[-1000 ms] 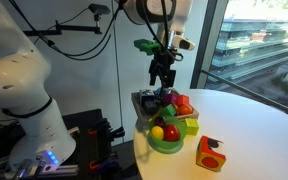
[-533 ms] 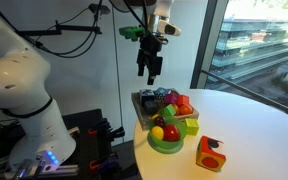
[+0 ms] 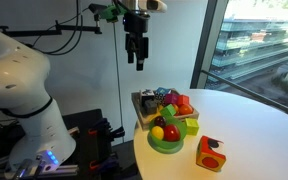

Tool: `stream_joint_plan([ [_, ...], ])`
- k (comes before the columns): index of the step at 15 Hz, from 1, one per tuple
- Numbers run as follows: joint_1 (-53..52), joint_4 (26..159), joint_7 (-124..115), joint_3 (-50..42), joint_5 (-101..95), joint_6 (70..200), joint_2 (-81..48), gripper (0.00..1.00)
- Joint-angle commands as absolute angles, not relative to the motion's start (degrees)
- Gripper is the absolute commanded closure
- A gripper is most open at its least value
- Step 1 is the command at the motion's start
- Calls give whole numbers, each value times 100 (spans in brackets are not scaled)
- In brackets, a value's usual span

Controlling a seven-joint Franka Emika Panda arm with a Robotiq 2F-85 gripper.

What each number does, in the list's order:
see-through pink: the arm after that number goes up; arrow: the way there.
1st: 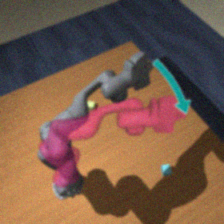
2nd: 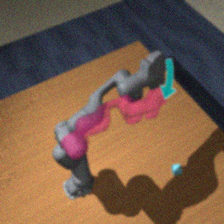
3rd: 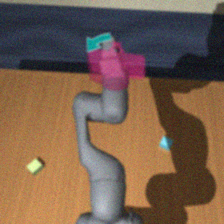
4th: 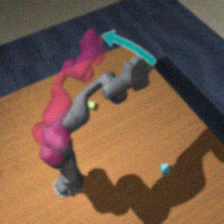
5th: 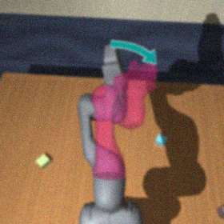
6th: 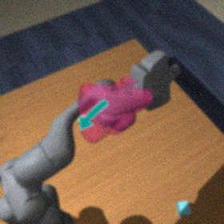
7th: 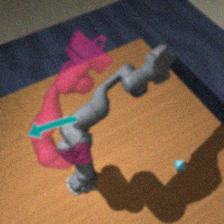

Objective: Remove the orange plushy cube from the crate and put it on the table

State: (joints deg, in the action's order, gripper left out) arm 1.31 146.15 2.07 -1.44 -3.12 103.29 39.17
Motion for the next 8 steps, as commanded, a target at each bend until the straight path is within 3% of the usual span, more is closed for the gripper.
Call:
stream_joint_plan([
  [1, 67, 14785, 233, -165, -187, 10224, 4401, 0],
  [8, 113, 14806, 203, -148, -287, 10305, 4397, 0],
])
